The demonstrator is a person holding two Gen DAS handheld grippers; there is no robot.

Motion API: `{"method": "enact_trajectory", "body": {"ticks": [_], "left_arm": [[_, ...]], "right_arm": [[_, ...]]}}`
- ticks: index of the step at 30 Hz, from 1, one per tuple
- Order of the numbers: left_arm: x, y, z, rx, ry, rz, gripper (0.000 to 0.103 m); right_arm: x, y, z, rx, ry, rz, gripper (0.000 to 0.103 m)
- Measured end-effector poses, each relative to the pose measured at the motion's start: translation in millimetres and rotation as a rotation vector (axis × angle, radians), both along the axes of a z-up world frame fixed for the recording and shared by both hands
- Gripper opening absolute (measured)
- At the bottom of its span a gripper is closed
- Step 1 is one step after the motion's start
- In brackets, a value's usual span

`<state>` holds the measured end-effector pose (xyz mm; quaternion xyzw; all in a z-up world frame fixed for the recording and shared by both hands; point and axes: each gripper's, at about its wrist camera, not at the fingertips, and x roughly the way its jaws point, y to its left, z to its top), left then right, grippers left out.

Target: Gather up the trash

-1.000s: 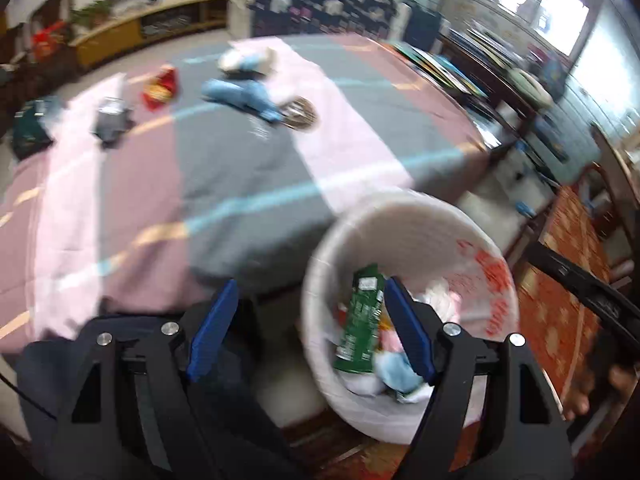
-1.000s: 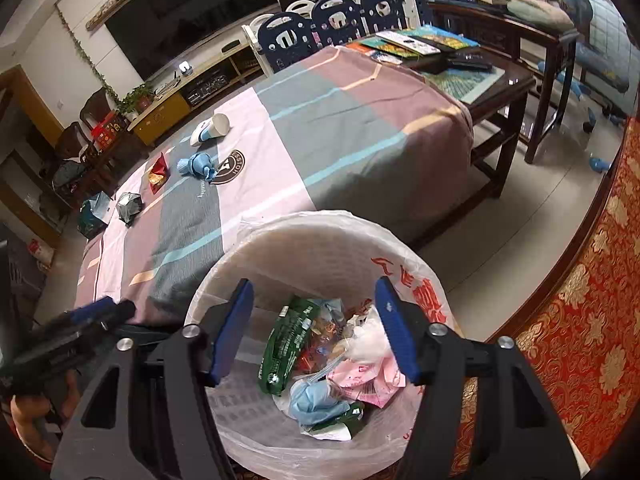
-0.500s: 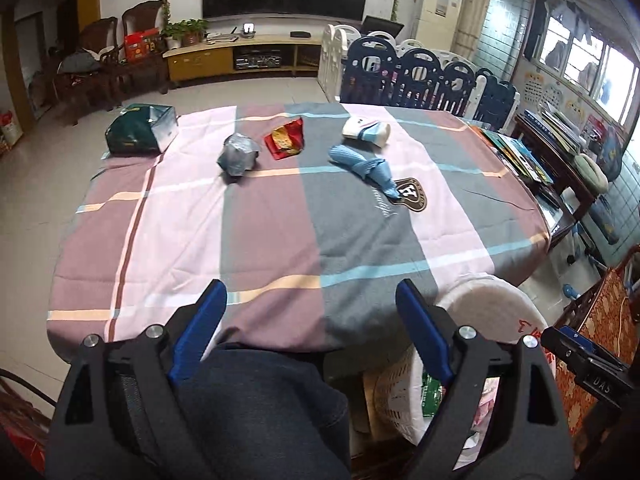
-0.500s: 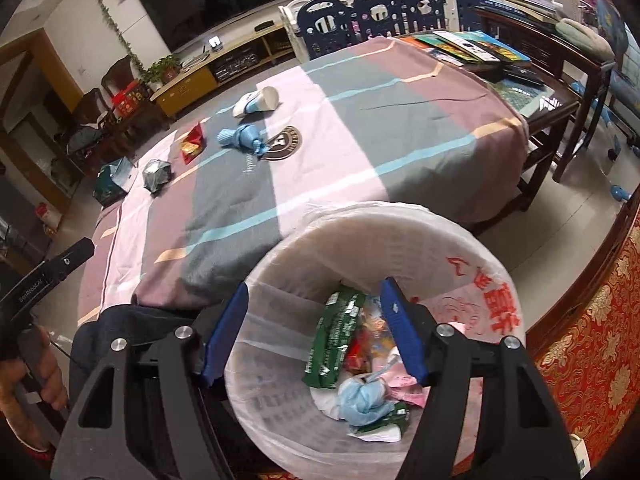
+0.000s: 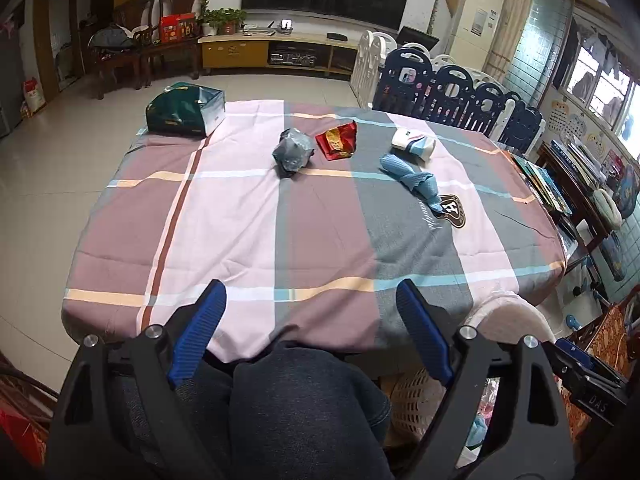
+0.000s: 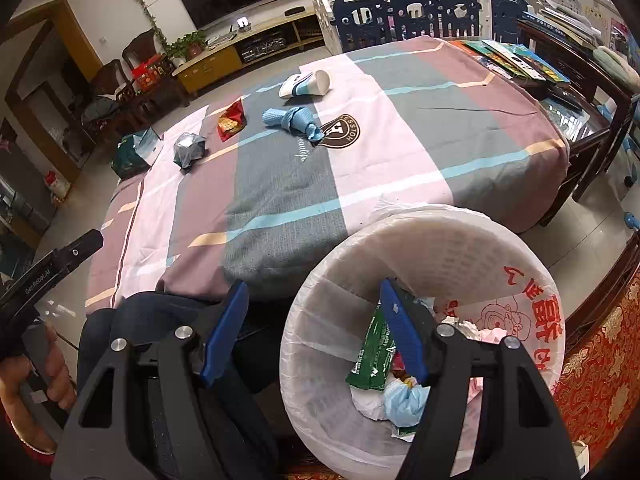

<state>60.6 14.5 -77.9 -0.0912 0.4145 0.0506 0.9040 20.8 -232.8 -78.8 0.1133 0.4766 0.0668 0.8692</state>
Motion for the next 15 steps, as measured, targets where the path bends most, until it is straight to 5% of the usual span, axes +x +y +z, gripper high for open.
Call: {"method": "enact_trajectory", "body": {"ticks": [15], "left_arm": [[0.1,5.4,-3.4,0.002,0.011,0.015,0.087]], "right_arm": [[0.8,10.7,-3.9,-0.003,0.012,0.006,0.067]]}}
